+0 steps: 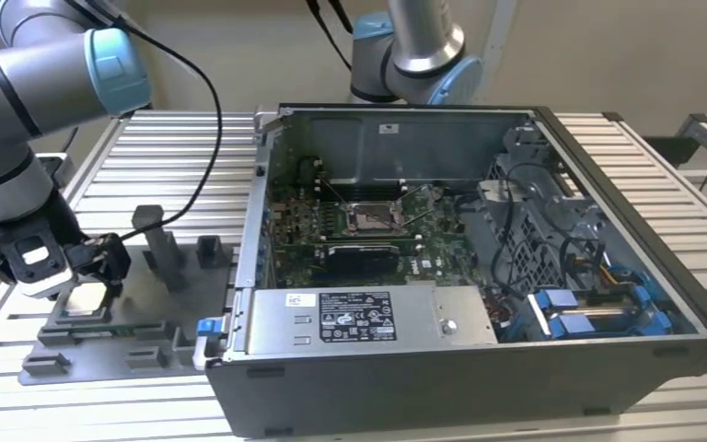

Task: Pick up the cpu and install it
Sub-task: 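Pick up the cpu and move it towards the insertion slot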

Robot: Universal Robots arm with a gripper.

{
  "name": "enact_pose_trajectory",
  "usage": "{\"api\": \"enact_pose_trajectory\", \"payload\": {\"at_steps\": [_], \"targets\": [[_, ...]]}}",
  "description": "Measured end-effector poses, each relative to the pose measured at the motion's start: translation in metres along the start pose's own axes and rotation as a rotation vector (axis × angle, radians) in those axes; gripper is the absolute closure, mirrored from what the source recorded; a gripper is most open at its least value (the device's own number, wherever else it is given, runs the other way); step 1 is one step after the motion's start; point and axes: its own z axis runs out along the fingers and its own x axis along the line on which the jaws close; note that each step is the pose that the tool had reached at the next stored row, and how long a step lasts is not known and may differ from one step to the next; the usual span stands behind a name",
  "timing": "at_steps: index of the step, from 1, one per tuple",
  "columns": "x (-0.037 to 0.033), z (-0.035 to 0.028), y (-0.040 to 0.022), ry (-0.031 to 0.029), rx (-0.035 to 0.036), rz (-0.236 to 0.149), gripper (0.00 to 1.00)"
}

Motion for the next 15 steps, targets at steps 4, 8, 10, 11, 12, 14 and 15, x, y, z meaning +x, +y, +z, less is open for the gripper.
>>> {"api": "enact_pose_trajectory", "payload": {"at_steps": [4,8,10,11,12,14,15], "targets": [[0.0001,0.001,-0.0013,-0.0001,0.0,0.0,0.0],[0.0001,0.0012,-0.0016,0.0,0.0,0.0,0.0],[0.0001,0.0012,-0.0017,0.0001,0.0001,0.0,0.0],[0.0001,0.0012,-0.0021,0.0003,0.0002,0.0,0.0],[0.0001,0.0013,-0.0025,0.0001,0.0,0.0,0.0],[0.0001,0.0012,-0.0029,0.0002,0.0001,0.0,0.0],[0.0001,0.0012,-0.0031,0.0002,0.0001,0.0,0.0]]}}
